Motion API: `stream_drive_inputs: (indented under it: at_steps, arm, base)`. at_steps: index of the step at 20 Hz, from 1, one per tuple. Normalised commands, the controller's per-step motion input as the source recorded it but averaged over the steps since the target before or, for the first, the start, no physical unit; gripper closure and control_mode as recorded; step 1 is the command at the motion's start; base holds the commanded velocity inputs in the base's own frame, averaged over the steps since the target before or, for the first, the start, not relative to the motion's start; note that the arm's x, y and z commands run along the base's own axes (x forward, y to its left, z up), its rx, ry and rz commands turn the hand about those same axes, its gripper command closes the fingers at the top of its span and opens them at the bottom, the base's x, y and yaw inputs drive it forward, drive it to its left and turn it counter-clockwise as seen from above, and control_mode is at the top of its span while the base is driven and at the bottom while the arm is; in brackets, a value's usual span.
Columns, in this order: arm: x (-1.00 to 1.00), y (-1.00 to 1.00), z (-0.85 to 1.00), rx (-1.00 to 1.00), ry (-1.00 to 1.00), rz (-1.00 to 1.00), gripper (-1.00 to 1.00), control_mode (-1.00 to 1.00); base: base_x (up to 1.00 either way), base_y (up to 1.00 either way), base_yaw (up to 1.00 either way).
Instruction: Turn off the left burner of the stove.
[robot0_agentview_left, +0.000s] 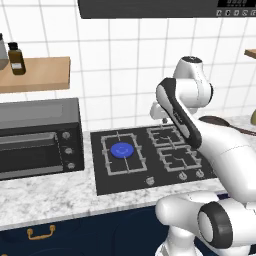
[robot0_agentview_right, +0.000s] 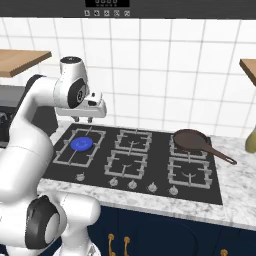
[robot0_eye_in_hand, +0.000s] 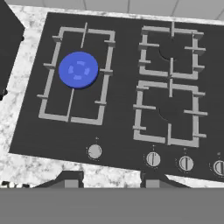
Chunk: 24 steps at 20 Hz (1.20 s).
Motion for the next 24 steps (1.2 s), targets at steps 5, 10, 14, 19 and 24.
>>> stream_drive_inputs:
  at_steps: [5, 10, 14, 19, 24]
  arm:
    - [-0.26, 0.06, 0.0, 0.0, -0.05, 0.03, -1.0, -1.0]
    - [-0.61, 0.23, -0.15, -0.05, -0.05, 0.3, -1.0, -1.0]
    - [-0.45, 0.1, -0.42, -0.01, 0.0, 0.57, -1.0, -1.0]
    - [-0.21, 0.0, -0.44, 0.0, 0.0, 0.71, -1.0, -1.0]
    - [0.0, 0.0, -0.46, -0.01, 0.0, 0.77, -1.0, -1.0]
  base:
    - [0.0, 0.0, 0.0]
    - [0.0, 0.0, 0.0]
    - [0.0, 0.0, 0.0]
    - [0.0, 0.0, 0.0]
    - [0.0, 0.0, 0.0]
